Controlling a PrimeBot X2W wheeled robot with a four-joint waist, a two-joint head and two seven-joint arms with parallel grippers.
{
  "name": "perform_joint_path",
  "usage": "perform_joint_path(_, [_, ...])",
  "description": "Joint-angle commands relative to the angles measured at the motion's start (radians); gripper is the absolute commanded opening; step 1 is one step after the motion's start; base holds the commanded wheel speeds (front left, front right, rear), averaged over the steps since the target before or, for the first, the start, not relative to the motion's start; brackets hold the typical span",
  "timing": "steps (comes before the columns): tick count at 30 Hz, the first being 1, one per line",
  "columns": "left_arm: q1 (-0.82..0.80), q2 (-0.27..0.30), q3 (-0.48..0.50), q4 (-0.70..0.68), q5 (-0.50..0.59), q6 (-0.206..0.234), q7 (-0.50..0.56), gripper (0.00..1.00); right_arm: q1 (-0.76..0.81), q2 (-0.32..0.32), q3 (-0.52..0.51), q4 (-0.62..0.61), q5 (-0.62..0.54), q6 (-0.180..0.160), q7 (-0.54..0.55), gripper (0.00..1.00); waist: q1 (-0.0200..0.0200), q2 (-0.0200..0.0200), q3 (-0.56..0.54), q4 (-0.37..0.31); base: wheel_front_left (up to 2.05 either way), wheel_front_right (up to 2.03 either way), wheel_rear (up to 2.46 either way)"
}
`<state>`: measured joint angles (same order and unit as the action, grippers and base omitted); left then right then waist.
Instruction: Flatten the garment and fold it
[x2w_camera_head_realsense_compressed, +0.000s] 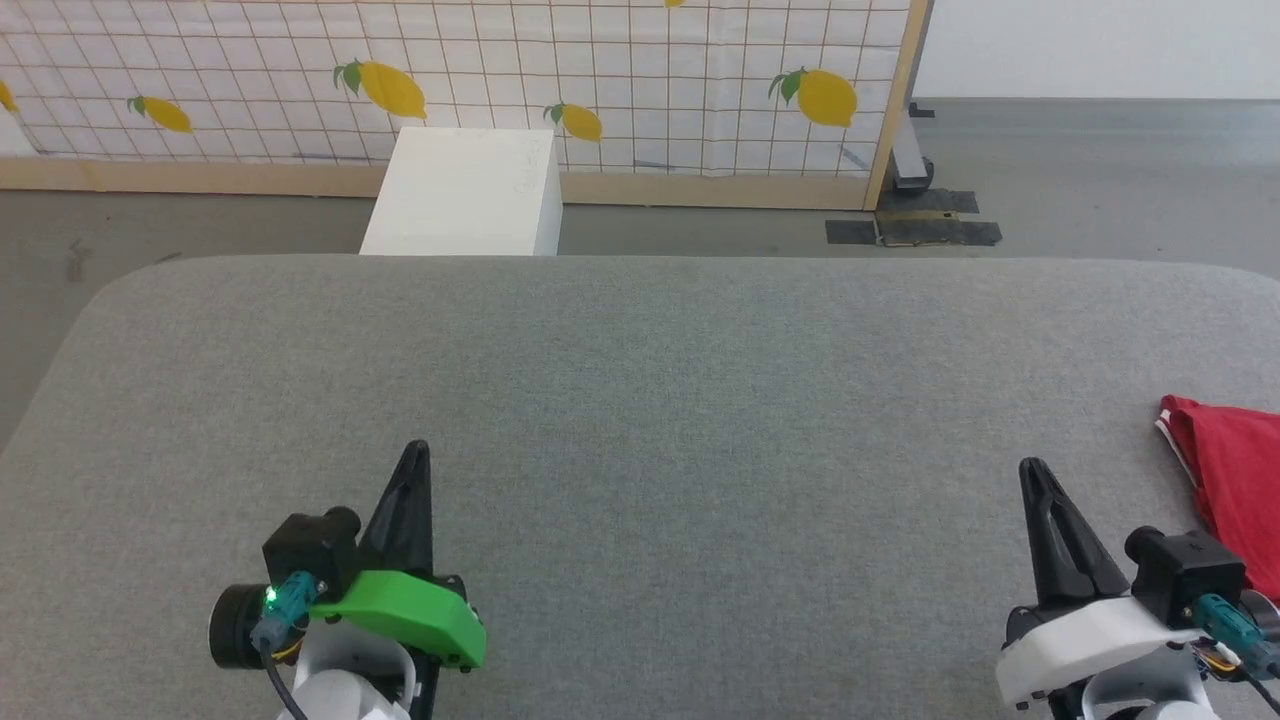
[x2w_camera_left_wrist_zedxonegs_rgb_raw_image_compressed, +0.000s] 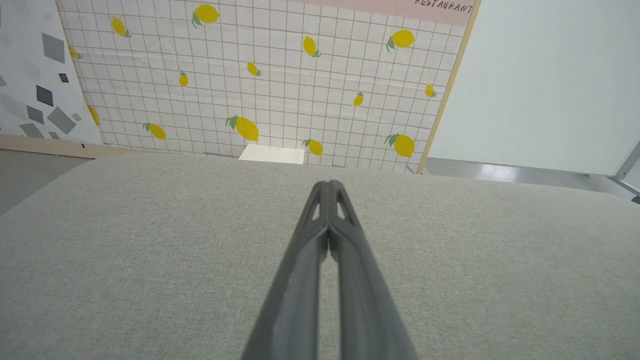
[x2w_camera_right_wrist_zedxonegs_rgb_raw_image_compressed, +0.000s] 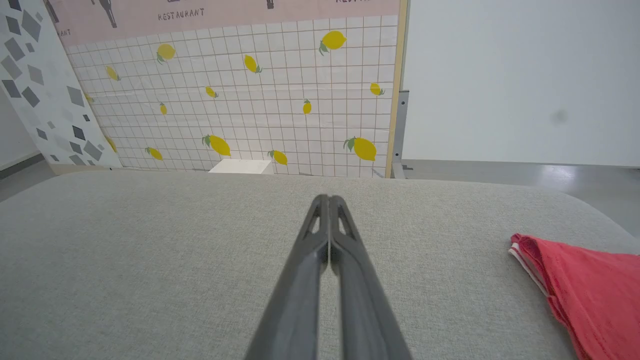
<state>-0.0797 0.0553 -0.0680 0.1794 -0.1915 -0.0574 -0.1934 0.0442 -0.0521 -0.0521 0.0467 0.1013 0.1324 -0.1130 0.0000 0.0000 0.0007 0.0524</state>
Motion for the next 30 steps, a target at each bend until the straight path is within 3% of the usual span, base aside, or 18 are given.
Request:
perform_joint_path(1, [0.019,-0.001,0.006,-0.009,0.019,0.008,0.008,0.0,-0.01,0.001,0.004,-0.007,-0.011,0.0,0.005,0.0,0.0,0.0,0.0,-0.001,0.0,0.0,0.0])
perform_joint_path(30, [0.038,-0.003,0.026,-0.063,0.073,0.024,0.066,0.0,-0.021,0.001,0.019,-0.02,-0.04,-0.001,0.039,0.0,0.0,0.0,0.0,-0.017,0.0,0.0,0.0])
